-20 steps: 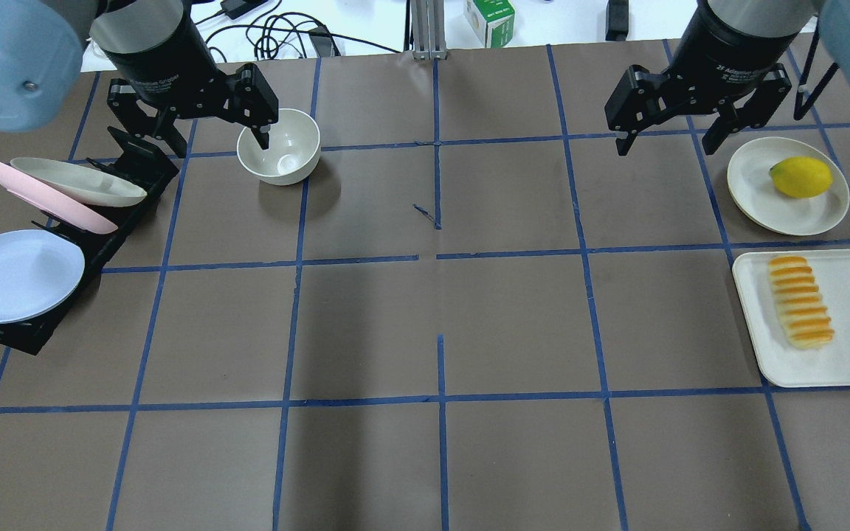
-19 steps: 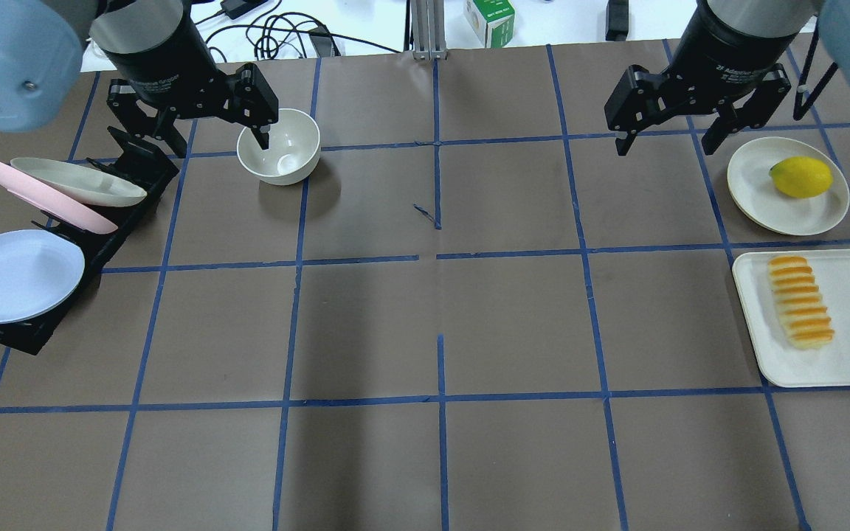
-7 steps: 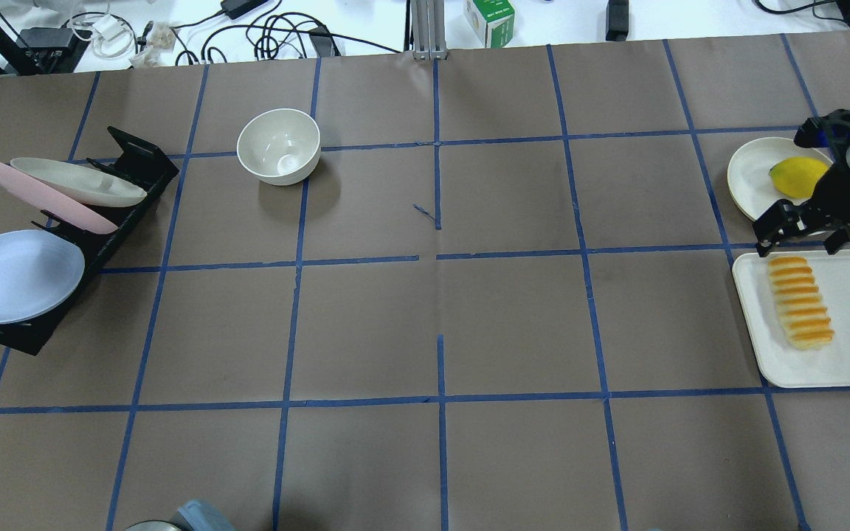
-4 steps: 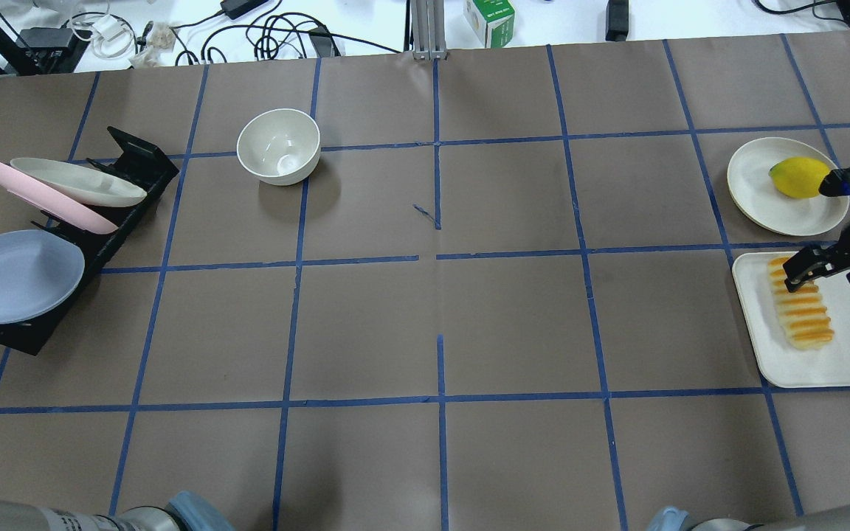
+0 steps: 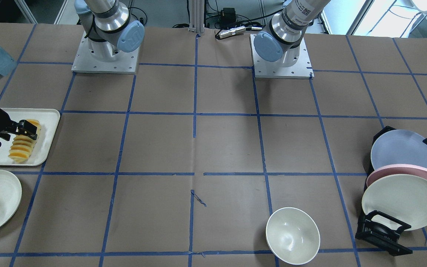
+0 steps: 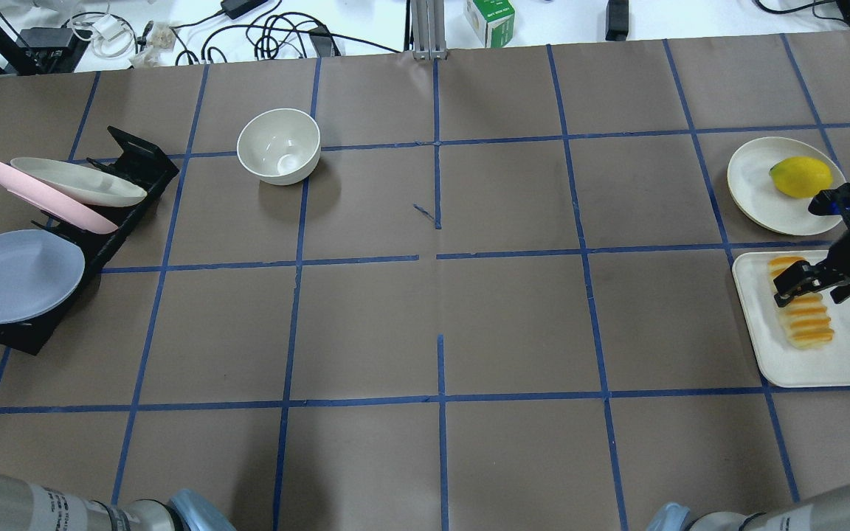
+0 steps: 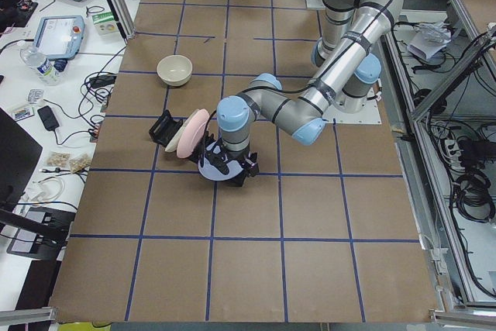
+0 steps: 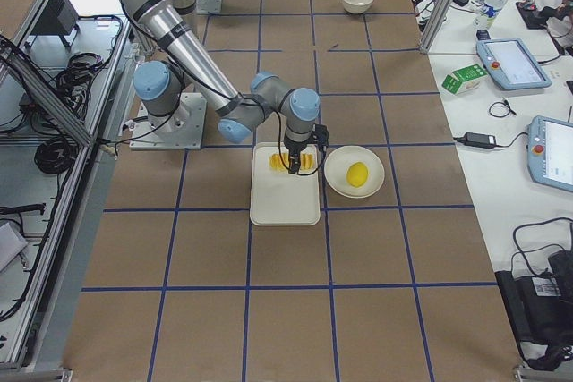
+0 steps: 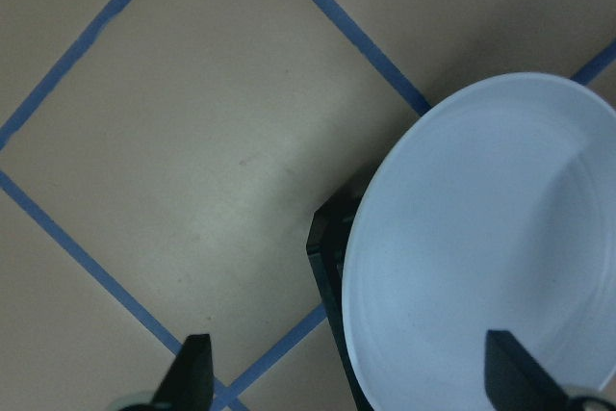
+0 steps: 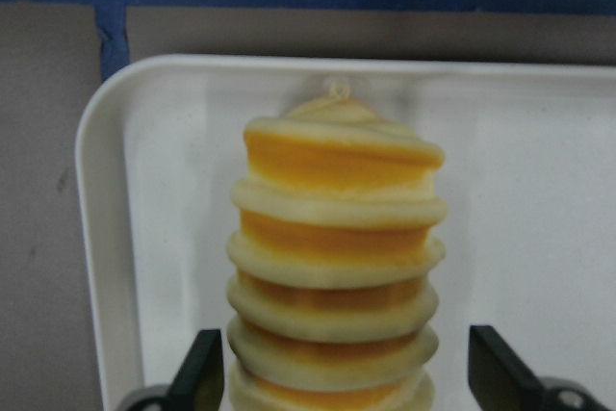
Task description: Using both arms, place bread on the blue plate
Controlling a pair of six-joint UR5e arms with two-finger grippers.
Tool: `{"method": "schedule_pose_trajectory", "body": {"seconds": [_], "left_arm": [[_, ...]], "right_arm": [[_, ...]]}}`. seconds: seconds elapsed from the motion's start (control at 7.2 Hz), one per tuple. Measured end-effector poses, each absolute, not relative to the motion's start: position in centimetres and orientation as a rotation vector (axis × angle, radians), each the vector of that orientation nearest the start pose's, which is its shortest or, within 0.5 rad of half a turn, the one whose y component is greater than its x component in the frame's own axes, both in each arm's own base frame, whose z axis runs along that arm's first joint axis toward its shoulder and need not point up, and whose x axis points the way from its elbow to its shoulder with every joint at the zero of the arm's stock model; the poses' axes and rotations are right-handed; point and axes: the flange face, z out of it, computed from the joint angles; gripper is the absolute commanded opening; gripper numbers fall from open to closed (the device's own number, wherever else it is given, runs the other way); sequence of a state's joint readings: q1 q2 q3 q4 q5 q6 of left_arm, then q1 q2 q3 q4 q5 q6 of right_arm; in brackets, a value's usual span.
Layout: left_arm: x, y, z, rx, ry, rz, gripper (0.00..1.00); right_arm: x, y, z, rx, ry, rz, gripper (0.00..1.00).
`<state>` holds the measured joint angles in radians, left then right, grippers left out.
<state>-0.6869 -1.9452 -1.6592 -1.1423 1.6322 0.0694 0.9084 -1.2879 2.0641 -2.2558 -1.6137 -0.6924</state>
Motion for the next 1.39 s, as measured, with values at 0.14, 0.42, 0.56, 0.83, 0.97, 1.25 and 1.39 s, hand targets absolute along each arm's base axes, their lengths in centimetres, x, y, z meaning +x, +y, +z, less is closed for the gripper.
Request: {"method": "schedule_pose_trajectory", "body": {"seconds": [0.14,0.42,0.56,0.83,0.97,1.25,1.39], "left_arm": [[38.8,-48.2,26.8,-1.238,2.85,0.112,0.4],[39.1,-48.0,25.9,-1.242,2.855,0.141,0.05],[39.2,-47.8,25.9,-1.241,2.857,0.146,0.0],[39.5,-47.5,26.3,-1.245,2.855,0.144,0.0],[39.5,-47.4,26.8,-1.245,2.851,0.135,0.0],[39.4,-46.9,29.3,-1.242,2.837,0.15,0.0],[39.3,-46.0,32.4,-1.23,2.801,0.181,0.0]], "right_arm": [[-20.1,-46.7,18.6,-0.051,3.121,0.142,0.0],[-19.8,-47.1,19.3,-0.066,3.129,0.118,0.0],[-19.5,-47.5,20.3,-0.079,3.132,0.103,0.0],[-18.9,-48.8,23.7,-0.112,3.128,0.103,0.0],[-19.1,-49.7,25.7,-0.121,3.118,0.119,0.0],[-18.3,-51.8,29.2,-0.154,3.111,0.134,0.0],[-16.6,-53.1,31.3,-0.156,3.115,0.137,0.0]]}}
